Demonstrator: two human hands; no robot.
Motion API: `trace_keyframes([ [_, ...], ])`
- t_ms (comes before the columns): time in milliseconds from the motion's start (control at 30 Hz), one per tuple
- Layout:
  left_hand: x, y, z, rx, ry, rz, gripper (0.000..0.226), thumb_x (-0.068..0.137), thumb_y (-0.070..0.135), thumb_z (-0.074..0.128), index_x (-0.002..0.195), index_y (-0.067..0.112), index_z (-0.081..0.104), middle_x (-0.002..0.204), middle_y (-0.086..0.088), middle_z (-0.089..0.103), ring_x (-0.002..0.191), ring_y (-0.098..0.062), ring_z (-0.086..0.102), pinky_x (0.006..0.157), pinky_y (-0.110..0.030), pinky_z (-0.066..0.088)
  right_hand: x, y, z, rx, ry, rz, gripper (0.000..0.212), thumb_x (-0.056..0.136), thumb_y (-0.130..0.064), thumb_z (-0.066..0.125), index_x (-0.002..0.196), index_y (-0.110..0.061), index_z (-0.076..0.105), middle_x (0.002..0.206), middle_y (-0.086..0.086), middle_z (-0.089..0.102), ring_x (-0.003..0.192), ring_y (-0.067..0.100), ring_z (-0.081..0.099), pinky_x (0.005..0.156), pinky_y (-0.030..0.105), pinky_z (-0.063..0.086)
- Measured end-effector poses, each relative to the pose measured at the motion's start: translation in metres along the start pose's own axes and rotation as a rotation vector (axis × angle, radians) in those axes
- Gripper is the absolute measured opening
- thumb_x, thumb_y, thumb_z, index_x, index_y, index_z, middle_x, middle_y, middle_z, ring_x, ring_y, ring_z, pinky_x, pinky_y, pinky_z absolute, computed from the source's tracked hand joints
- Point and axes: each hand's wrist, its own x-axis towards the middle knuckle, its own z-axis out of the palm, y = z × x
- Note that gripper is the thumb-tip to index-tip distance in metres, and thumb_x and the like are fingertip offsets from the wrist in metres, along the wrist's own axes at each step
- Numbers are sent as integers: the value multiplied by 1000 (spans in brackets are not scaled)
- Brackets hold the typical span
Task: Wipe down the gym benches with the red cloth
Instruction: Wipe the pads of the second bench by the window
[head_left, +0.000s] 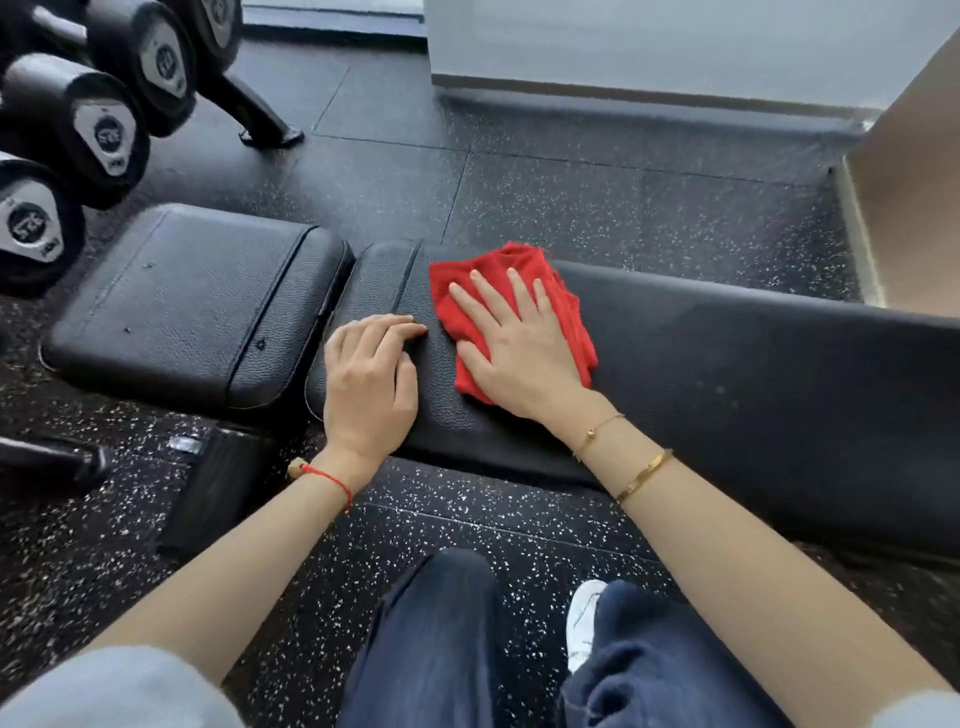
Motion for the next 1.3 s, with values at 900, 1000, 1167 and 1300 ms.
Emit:
trace_keyframes([
  [900, -2, -17, 2, -83, 14, 25, 28, 88, 17, 44, 106, 13, 64, 108, -7, 68, 112, -30, 55, 106, -43, 32, -81, -42, 15, 12, 110, 162, 58, 97, -43, 44, 152, -39, 25, 161, -12, 22, 151, 25, 12, 123, 42, 1],
  [1000, -2, -18, 2, -88, 26, 20, 27, 87, 17, 44, 105, 13, 64, 107, -7, 68, 111, -29, 55, 106, -42, 31, -93, -15, 10, 32, 129, 190, 56, 98, -43, 45, 151, -40, 27, 160, -12, 24, 151, 24, 14, 123, 41, 2],
  [1167, -6, -14, 5, -72, 8, 28, 28, 87, 19, 42, 104, 15, 63, 107, -5, 67, 110, -28, 55, 106, -43, 32, -68, 31, 0, 11, 119, 481, 55, 100, -42, 38, 152, -39, 23, 163, -10, 17, 151, 27, 10, 123, 43, -1],
  [1300, -5, -11, 4, -76, -5, 30, 25, 87, 16, 45, 104, 16, 64, 110, -4, 66, 113, -29, 54, 108, -44, 33, -22, 11, 1, 42, 81, 434, 57, 99, -41, 36, 154, -39, 19, 164, -8, 12, 151, 30, 5, 123, 45, -4],
])
